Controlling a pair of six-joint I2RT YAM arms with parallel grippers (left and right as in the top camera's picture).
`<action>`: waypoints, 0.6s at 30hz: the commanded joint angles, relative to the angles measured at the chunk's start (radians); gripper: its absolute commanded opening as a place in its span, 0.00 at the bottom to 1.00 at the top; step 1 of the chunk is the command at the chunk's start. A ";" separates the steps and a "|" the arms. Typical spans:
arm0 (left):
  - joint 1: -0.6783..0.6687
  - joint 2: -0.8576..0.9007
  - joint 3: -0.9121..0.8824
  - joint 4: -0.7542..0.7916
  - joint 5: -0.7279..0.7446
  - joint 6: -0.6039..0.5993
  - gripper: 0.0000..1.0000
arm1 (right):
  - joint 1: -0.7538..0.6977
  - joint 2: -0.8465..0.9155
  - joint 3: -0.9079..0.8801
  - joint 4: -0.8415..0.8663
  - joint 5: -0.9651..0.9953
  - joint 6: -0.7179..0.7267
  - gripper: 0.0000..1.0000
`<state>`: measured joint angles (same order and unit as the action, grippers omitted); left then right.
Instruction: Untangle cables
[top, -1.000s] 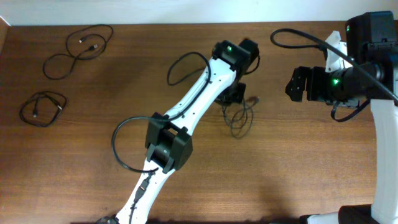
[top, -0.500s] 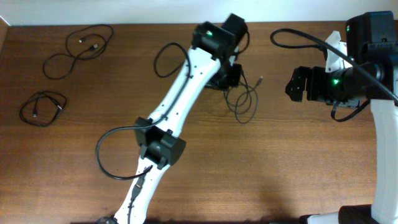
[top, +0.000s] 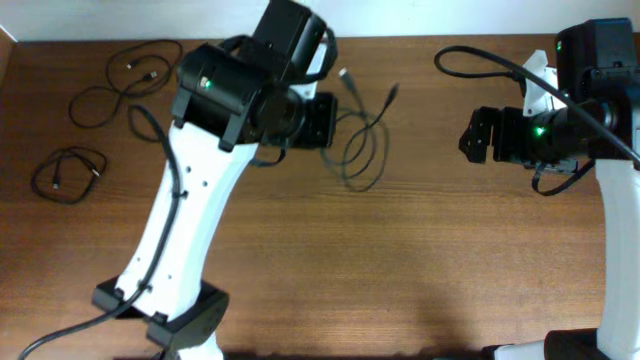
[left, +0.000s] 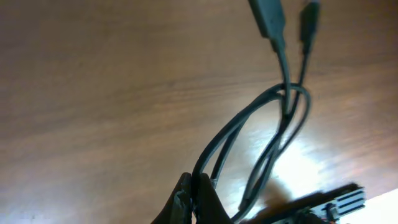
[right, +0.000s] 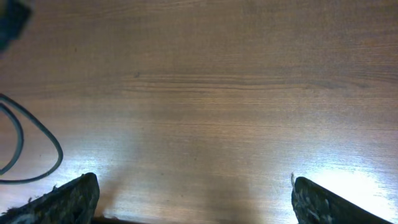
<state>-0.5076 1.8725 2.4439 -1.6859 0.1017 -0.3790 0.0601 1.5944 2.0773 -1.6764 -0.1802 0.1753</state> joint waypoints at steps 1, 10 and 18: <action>0.050 -0.085 -0.116 -0.002 -0.045 -0.033 0.00 | -0.002 0.000 -0.001 0.000 0.008 -0.011 0.98; 0.167 -0.097 -0.134 -0.002 0.372 0.252 0.00 | -0.002 0.000 -0.001 0.008 0.008 -0.011 0.98; 0.157 -0.112 -0.134 0.006 0.470 0.303 0.00 | 0.008 0.013 -0.001 0.147 -0.387 0.027 0.98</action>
<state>-0.3466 1.7859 2.3184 -1.6901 0.5117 -0.1024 0.0605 1.5959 2.0754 -1.5333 -0.3386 0.1841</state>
